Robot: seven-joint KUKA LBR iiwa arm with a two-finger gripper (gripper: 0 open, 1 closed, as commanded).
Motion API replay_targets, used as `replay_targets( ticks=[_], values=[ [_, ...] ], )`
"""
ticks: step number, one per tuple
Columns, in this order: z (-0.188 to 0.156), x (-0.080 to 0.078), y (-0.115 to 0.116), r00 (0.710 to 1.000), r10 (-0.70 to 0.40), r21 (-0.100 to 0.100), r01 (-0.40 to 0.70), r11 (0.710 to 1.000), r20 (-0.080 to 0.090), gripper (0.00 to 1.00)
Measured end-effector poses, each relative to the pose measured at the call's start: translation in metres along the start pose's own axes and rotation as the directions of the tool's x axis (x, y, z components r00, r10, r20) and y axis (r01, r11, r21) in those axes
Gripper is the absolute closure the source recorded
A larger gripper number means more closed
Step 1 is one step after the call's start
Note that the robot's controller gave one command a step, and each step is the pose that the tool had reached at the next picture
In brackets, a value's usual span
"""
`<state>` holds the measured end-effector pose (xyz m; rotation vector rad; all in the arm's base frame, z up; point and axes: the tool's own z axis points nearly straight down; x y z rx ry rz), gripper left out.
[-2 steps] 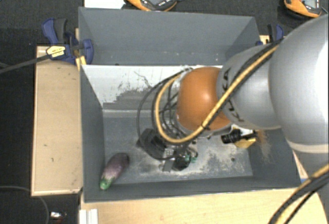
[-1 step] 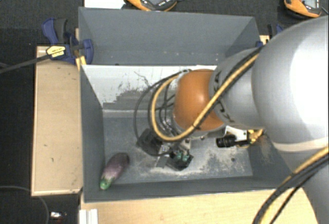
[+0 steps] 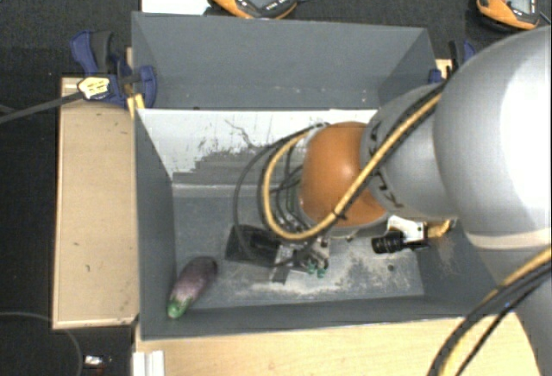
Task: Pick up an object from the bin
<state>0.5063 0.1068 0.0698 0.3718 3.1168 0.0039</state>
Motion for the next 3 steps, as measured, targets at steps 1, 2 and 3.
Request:
replay_targets(
  ticks=[1, 2, 3],
  values=[
    [0.0, 0.0, 0.0, 1.0, 0.001, 0.0, -0.001, 1.0, 0.0, 1.0],
    [-0.013, 0.003, -0.001, 1.0, 0.001, 0.004, -0.001, 1.0, -0.009, 1.0],
    [-0.048, 0.001, 0.0, 1.0, 0.0, 0.0, 0.0, 1.0, -0.001, 1.0]
  ],
)
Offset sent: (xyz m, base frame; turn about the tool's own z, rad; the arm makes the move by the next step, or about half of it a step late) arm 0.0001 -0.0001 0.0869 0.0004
